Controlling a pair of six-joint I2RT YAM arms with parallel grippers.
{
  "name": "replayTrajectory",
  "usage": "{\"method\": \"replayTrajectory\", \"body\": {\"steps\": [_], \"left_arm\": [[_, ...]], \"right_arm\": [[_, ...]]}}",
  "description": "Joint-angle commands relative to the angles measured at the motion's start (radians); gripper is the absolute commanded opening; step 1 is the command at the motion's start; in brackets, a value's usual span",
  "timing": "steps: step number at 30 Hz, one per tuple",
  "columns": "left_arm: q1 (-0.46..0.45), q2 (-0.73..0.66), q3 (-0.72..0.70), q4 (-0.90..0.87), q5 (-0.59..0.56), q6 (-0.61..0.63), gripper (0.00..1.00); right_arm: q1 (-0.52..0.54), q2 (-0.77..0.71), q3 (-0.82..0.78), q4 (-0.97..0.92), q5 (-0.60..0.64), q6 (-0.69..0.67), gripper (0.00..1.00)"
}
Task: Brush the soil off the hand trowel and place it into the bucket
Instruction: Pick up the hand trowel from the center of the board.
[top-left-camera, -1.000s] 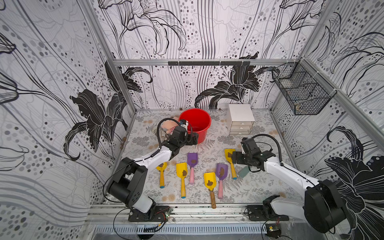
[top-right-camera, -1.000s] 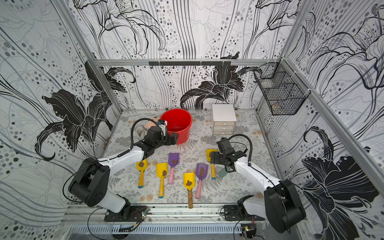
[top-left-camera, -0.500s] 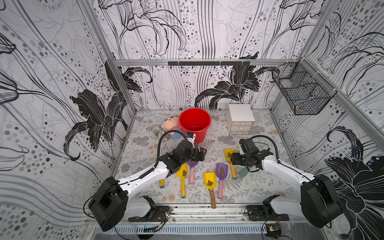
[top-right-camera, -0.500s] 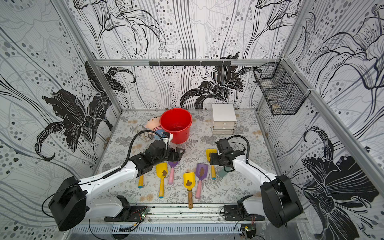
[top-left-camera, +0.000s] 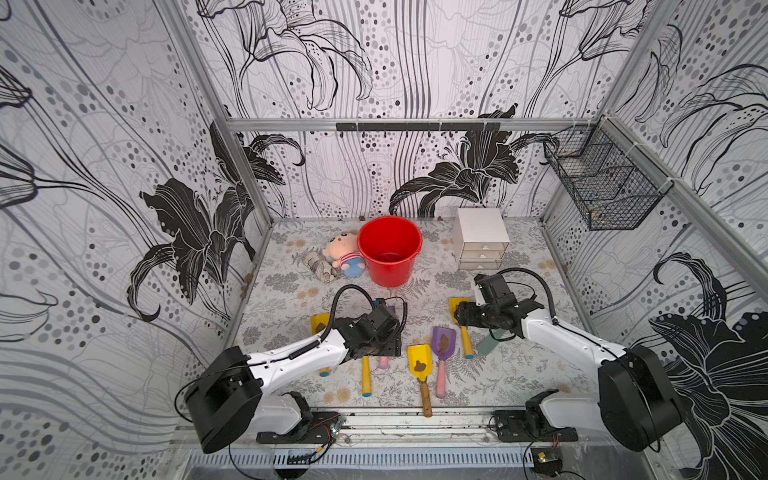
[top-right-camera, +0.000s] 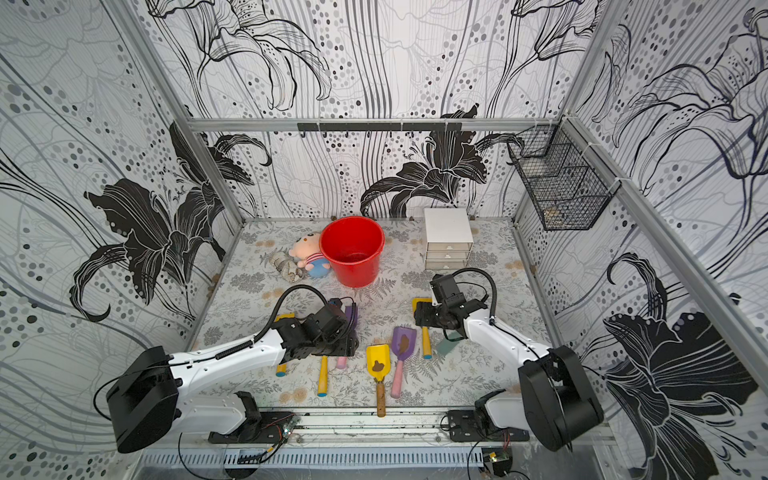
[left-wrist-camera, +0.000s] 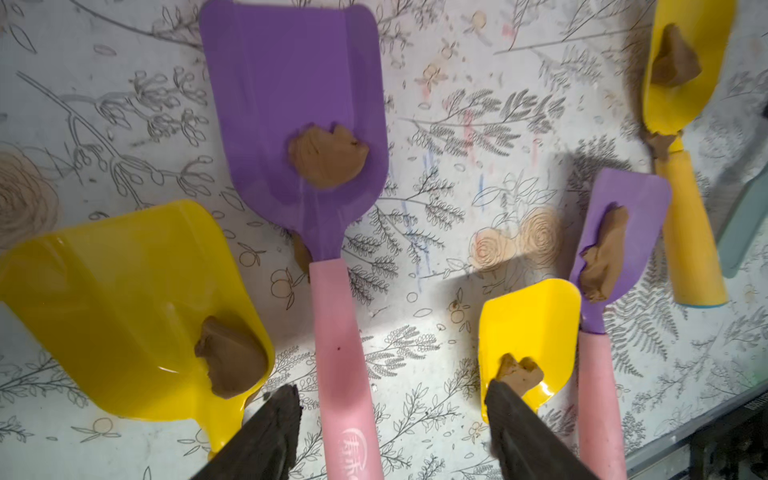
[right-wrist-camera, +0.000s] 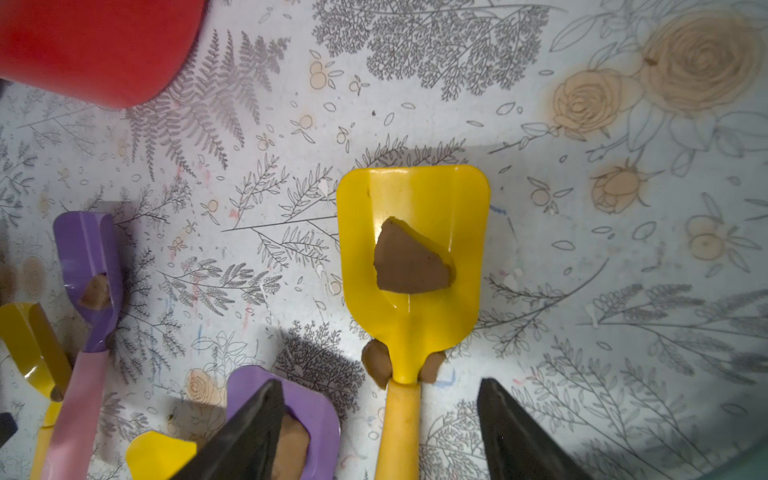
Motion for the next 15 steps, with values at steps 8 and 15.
{"method": "replayTrajectory", "body": {"steps": [8,15], "left_arm": [[-0.021,0.102,-0.004,-0.02,-0.021,-0.03,0.65],[-0.022,0.132,-0.056,0.127,0.007,-0.027,0.51]], "right_arm": [[0.006,0.029,0.038,0.016,-0.036,-0.021,0.77],[0.006,0.043,0.031,0.029,-0.042,-0.015,0.77]]}}
